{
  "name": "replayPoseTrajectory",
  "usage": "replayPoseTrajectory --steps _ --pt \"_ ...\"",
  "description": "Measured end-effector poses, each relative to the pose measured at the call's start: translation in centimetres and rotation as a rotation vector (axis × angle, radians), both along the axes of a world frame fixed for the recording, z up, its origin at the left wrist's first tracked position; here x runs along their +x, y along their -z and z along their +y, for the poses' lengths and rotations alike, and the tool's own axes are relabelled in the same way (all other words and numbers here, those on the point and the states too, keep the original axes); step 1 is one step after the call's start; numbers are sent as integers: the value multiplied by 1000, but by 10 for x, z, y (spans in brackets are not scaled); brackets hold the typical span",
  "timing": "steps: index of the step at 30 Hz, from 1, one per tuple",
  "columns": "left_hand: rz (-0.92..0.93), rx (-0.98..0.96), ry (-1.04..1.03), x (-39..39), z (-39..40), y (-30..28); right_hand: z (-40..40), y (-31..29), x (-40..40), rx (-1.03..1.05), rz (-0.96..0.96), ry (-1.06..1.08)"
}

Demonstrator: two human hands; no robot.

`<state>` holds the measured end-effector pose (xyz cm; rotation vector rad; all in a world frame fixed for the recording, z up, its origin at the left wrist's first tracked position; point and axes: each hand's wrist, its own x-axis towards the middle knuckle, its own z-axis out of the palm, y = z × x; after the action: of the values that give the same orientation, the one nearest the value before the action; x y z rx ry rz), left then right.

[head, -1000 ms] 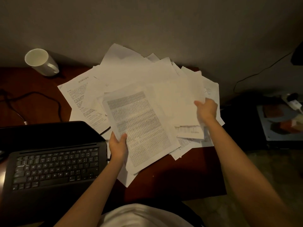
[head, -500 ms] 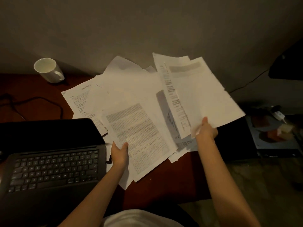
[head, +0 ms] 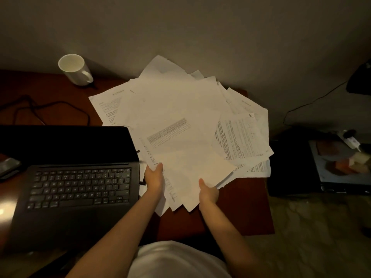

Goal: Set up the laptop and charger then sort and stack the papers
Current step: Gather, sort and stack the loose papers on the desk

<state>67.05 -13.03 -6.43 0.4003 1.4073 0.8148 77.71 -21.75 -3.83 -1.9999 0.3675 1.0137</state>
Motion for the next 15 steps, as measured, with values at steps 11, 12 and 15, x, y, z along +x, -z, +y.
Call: replayPoseTrajectory --steps 11,12,15 --pt "112 38 35 5 1 5 -17 -10 0 -241 289 -896" --pt "120 46 40 4 1 6 -17 -11 7 -262 277 -954" --pt "169 92 9 2 4 3 -7 -17 34 -355 271 -994"
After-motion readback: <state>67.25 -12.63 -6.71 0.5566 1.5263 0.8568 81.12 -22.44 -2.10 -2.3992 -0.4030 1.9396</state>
